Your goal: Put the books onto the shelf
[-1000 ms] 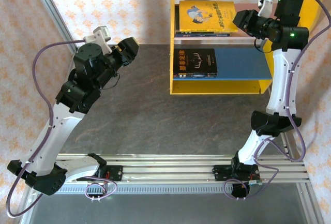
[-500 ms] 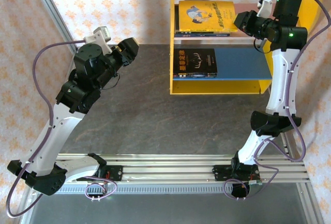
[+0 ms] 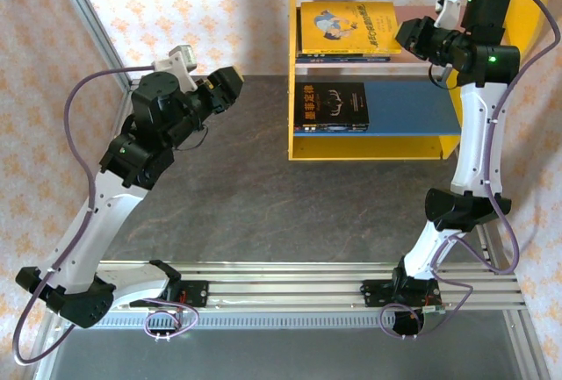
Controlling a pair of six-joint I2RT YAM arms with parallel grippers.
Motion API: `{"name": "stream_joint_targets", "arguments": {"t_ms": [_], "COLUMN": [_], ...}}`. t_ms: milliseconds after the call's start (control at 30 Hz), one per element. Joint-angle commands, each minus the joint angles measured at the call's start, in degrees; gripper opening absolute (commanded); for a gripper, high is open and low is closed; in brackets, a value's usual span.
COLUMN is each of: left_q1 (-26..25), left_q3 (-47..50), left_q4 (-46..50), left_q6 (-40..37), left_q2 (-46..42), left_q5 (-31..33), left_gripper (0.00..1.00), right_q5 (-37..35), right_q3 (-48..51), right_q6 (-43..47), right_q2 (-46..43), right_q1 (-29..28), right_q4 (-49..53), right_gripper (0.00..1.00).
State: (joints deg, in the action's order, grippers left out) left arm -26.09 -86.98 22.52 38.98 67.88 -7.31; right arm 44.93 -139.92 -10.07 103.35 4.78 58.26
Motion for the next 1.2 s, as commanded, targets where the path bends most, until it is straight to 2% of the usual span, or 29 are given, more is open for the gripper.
{"name": "stream_joint_targets", "arguments": {"t_ms": [0,1167], "left_q1": [0.7,0.6], "left_q3": [-2.0,-3.0], "left_q4": [-0.7,1.6], "left_q6": [-0.9,-2.8], "left_q2": [0.1,-0.1], "left_q5": [-1.2,-0.2], "left_gripper": [0.6,0.6], "right_q5": [0.3,0.0], "right_q3": [-0.5,-0.1], "right_q6": [-0.6,-2.8], "right_q2": [-0.2,0.8], "right_q1": [-0.7,-3.0], "right_q4": [-2.2,-4.5], "right_gripper": [0.15,0.12]}}
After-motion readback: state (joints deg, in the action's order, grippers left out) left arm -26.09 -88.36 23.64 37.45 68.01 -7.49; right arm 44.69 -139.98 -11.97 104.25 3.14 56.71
